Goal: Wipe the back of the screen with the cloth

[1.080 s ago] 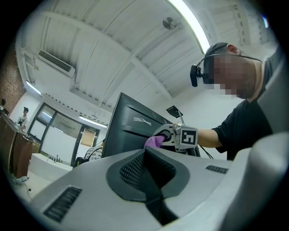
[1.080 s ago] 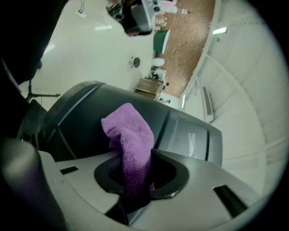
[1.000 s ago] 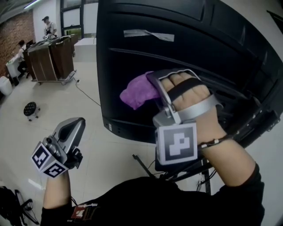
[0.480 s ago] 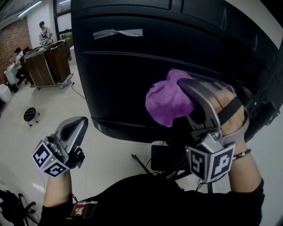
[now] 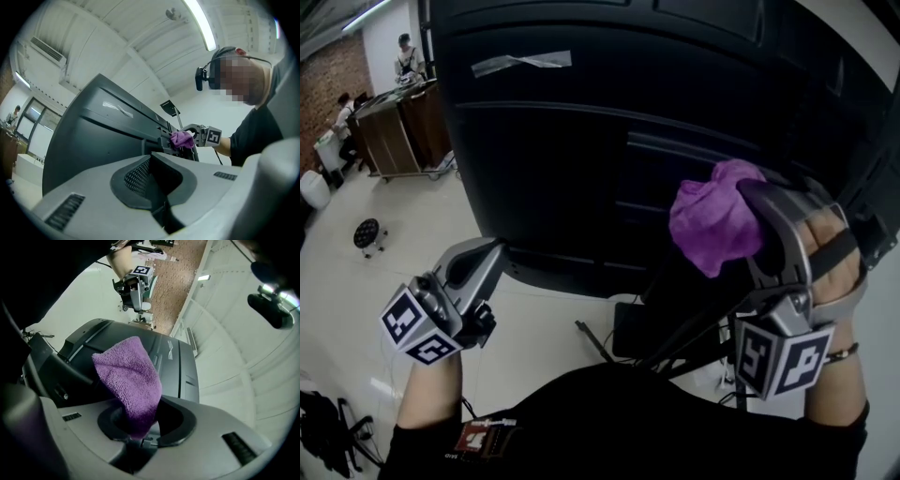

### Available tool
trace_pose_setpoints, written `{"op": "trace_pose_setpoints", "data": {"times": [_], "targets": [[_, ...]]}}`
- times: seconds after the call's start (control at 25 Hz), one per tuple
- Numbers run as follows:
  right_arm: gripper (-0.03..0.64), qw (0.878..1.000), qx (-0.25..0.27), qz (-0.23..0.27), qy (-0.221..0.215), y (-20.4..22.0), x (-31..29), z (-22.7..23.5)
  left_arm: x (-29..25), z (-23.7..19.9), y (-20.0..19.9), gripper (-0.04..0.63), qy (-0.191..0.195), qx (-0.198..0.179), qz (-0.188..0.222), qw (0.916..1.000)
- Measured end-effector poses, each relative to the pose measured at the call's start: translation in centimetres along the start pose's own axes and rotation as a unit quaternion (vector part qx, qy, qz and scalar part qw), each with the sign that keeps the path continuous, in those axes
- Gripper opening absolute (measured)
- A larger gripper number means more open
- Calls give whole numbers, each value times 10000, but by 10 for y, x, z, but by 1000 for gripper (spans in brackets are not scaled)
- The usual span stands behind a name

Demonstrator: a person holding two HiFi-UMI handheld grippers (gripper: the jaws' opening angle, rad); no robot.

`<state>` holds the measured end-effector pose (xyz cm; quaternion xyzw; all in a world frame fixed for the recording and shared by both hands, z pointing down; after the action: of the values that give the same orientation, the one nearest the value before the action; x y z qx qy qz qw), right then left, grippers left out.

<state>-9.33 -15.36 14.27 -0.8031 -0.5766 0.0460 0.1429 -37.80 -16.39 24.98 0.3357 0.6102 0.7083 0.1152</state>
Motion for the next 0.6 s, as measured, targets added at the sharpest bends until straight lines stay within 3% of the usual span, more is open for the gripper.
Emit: {"op": "trace_pose_setpoints", "data": {"times": [0.12,0.28,0.48,0.6], "targets": [[98,9997,-118,190,42,-6,15,12,1,4,-4,-5,-25,35,-29,10000],[98,9920,-481,1140,237,-76,19,22,21,0,-21,-5,-118,102,-83,9998],[98,9786,-601,1967,8,-188,-35,-49,64,-12,0,-5,-398,16,-302,9988],[98,9767,-678,2028,-155,-241,-84,-85,93,-34,13,-5,-670,69,-451,9967]]}}
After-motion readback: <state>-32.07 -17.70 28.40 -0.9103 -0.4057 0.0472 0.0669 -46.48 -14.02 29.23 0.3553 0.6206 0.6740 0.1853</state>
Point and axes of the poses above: the fingertips, and each gripper's own axes: x backward along the fingers, z to its right, y out of its underside, the point moved 5 cm from there along x, backward along the fingers, and after that the axes turned 1 degree about -y, right-handed, at the moved point
